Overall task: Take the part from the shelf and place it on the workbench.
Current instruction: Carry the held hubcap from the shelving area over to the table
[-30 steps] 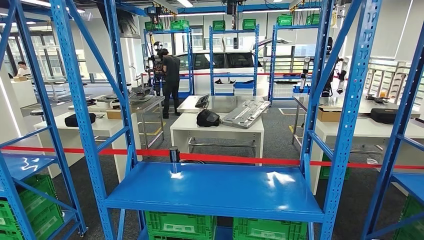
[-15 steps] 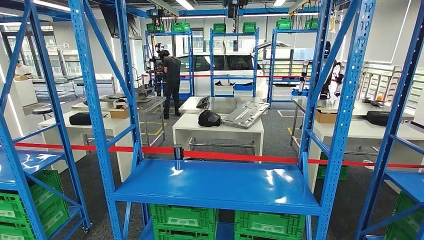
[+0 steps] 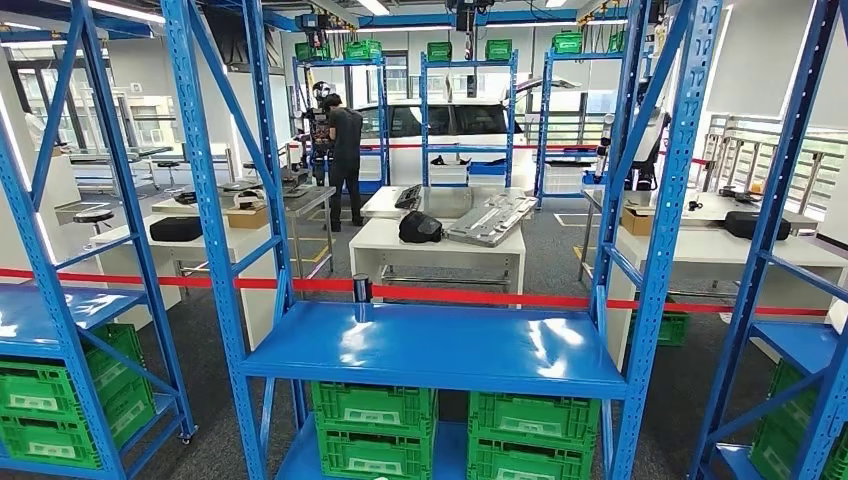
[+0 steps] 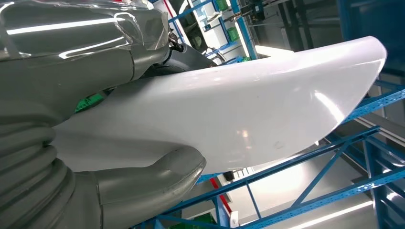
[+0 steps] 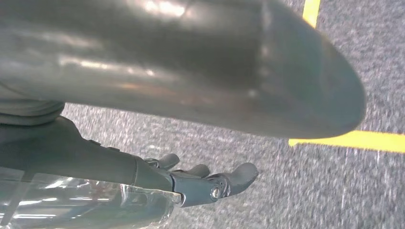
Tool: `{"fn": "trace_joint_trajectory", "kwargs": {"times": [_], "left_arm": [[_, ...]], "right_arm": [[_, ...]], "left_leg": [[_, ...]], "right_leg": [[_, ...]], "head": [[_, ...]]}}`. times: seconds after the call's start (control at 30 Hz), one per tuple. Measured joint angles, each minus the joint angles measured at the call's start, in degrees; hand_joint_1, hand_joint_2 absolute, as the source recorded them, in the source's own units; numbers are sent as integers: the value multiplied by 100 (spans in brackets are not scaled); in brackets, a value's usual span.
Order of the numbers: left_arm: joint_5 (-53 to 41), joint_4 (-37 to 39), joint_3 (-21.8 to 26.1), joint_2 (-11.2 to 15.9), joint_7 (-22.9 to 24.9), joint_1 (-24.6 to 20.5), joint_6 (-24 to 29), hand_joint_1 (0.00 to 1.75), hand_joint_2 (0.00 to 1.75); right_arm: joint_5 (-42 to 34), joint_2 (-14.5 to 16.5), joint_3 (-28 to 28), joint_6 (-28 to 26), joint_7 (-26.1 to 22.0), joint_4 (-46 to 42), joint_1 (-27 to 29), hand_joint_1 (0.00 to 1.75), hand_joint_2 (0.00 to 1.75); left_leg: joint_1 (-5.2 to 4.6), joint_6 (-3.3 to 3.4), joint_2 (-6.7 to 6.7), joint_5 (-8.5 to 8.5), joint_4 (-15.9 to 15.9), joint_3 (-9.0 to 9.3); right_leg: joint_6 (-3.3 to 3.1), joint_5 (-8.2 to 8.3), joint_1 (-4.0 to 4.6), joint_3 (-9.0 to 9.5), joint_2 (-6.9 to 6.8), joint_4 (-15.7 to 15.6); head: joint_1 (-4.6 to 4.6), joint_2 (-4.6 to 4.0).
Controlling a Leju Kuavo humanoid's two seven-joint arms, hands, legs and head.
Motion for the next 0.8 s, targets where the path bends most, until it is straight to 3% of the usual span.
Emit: {"fn": "trace_joint_trajectory", "kwargs": {"times": [0.07,0.13,0.17,0.2,0.23,0.3,0.37,0.4,0.47,0.53,0.57,0.63,0.7,0.73,0.8], "left_arm": [[0,0,8,8,-2,8,10,175,175],[-1,1,11,12,-4,16,23,175,175],[-4,2,11,13,-8,21,28,175,175],[-9,2,11,13,-14,24,34,175,175],[-15,2,11,13,-23,25,39,175,175],[-26,2,12,13,-39,22,50,175,175],[-31,1,15,14,-50,16,61,175,175],[-32,-1,16,14,-55,16,68,175,175],[-33,-3,21,18,-61,18,78,175,175],[-32,-3,23,21,-71,17,79,175,175],[-29,-3,23,20,-78,16,79,175,175],[-21,2,22,16,-87,25,79,175,175],[-17,14,19,14,-88,40,79,175,175],[-17,21,18,14,-88,43,79,175,175],[-17,32,19,13,-88,45,79,175,175]], "right_arm": [[2,3,1,2,2,2,0,0,0],[3,3,2,2,3,5,0,0,0],[3,3,2,2,3,5,1,0,0],[4,5,2,2,3,6,3,0,0],[4,8,2,2,3,6,5,0,0],[4,18,2,2,4,6,6,0,0],[4,41,2,2,6,8,1,0,0],[4,49,2,2,7,9,-2,0,0],[4,53,2,2,8,13,-1,0,0],[4,56,1,2,7,14,2,0,0],[4,59,-1,2,7,15,2,0,0],[3,59,-2,1,5,19,13,0,0],[4,54,-3,-2,5,24,41,0,0],[4,50,-3,-3,4,27,51,0,0],[3,42,-5,-6,-3,32,57,0,0]], "left_leg": [[41,-94,-23,-390,353,-117],[92,-182,-28,-943,1093,-312],[113,-209,-27,-1086,1424,-374],[129,-224,-26,-1107,1602,-357],[138,-226,-27,-1024,1557,-229],[135,-184,-31,-782,874,304],[98,-110,-39,-752,123,816],[69,-79,-41,-791,-73,932],[28,-25,-35,-791,-190,966],[37,59,-8,-719,-288,977],[49,102,5,-679,-334,977],[48,151,21,-641,-349,938],[34,166,22,-628,-320,891],[32,165,19,-628,-295,873],[36,139,12,-649,-213,834]], "right_leg": [[-67,106,-30,-85,-19,-9],[-91,201,-29,-194,-28,-3],[-85,243,-28,-251,-28,2],[-75,286,-28,-301,-27,7],[-60,324,-29,-345,-26,12],[-26,384,-32,-402,-20,17],[34,434,-35,-448,-20,14],[74,461,-45,-470,-23,13],[157,512,-55,-503,-26,1],[185,454,-46,-582,-25,100],[169,339,-38,-690,-23,310],[121,7,-41,-1052,-19,1071],[141,-161,-44,-1316,-18,1664],[181,-117,-47,-1295,-18,1650],[285,161,-64,-944,-21,989]], "head": [[-7,-1],[-18,1],[-22,2],[-26,2],[-29,2],[-37,2],[-35,2],[-32,2],[-35,3],[-30,3],[-21,3],[-5,3],[5,3],[9,3],[17,3]]}}
